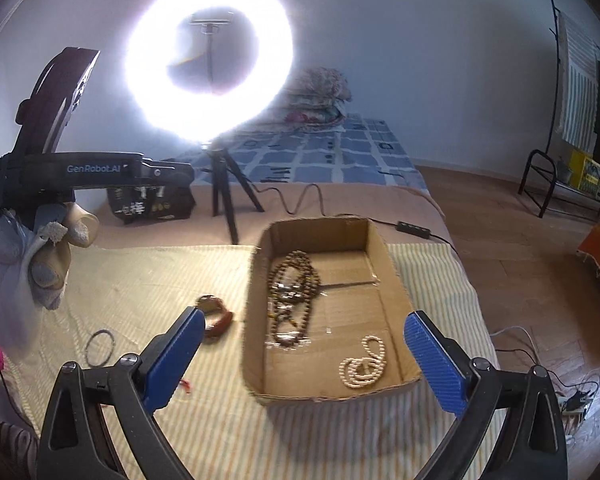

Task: Organize jewelry
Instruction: 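Withdraw both grippers from the box back over the sheet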

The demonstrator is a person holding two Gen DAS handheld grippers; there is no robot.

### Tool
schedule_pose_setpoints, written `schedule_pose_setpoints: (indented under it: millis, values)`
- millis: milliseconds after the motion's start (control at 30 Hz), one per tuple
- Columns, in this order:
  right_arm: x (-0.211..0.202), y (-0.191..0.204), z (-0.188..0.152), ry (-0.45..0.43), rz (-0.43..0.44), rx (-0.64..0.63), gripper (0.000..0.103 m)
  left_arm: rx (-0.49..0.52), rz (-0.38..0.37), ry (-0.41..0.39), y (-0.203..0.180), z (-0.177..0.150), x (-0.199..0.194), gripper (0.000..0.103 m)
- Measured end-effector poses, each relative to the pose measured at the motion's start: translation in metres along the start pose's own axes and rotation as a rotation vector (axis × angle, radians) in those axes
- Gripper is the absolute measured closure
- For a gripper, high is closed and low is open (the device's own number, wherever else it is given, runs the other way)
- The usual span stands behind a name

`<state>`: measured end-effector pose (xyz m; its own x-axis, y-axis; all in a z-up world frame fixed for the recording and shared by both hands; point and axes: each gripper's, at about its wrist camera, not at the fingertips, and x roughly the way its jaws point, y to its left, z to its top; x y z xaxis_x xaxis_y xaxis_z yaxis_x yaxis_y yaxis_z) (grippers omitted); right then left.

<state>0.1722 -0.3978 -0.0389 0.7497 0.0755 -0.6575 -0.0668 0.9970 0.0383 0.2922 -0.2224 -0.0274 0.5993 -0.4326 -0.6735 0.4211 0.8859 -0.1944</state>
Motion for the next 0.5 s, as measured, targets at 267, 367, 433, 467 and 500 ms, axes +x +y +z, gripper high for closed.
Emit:
schedule_pose_setpoints:
  millis: [267, 367, 433, 467, 500]
  values:
    - [-0.007, 0.043, 0.001, 0.005, 0.054, -0.065, 0.001, 0.004, 0.063, -0.025, 0.050, -0.026, -0.053, 0.044]
    - [-0.007, 0.057, 0.000, 0.008, 0.075, -0.086, 0.000, -0.006, 0.084, -0.025, 0.071, -0.040, -0.070, 0.044]
    - [-0.004, 0.065, 0.001, 0.013, 0.087, -0.099, 0.000, -0.007, 0.099, -0.015, 0.086, -0.054, -0.081, 0.044]
    - [-0.002, 0.070, 0.000, 0.018, 0.094, -0.107, 0.000, -0.004, 0.109, -0.009, 0.092, -0.062, -0.085, 0.043]
    - [0.000, 0.073, 0.000, 0.022, 0.099, -0.113, 0.000, -0.002, 0.119, 0.000, 0.097, -0.070, -0.088, 0.041]
